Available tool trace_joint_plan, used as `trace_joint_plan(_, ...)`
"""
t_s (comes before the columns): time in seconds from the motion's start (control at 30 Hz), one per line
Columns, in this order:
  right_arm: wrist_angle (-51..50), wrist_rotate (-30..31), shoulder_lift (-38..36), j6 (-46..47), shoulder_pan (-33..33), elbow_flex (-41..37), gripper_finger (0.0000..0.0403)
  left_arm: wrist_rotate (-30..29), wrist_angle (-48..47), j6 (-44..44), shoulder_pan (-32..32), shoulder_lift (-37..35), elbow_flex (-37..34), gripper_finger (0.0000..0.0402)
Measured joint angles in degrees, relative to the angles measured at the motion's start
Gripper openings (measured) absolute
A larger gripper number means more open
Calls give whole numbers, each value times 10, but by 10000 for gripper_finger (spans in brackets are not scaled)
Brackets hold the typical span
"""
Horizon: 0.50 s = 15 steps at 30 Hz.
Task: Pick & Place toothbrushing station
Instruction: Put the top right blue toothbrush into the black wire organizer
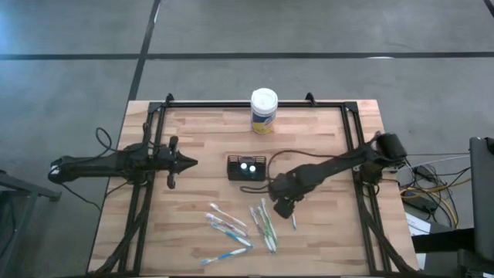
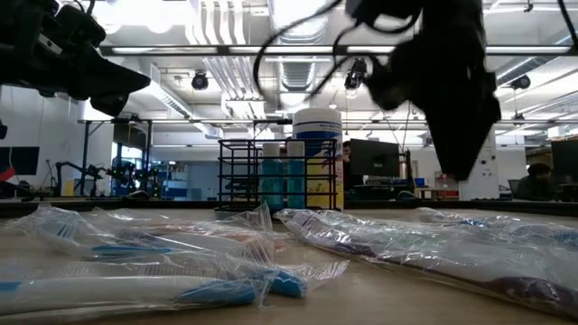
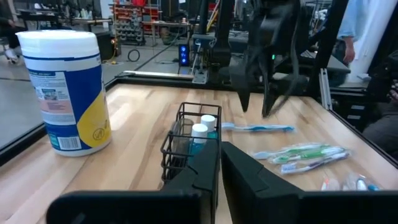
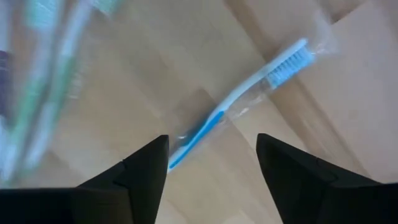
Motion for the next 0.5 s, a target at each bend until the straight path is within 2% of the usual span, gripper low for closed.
trace_joint_plan(0.23,25,3,19,-1,-1,-31,249,18,-16,0,0,0,0,25)
trace_joint_plan(0.4,126,-6,12,4,-1,-84,246,19,-19,0,0,0,0,25)
trace_joint_plan(0.5,152,-11,11,4,-1,-107,240,19,-20,0,0,0,0,25)
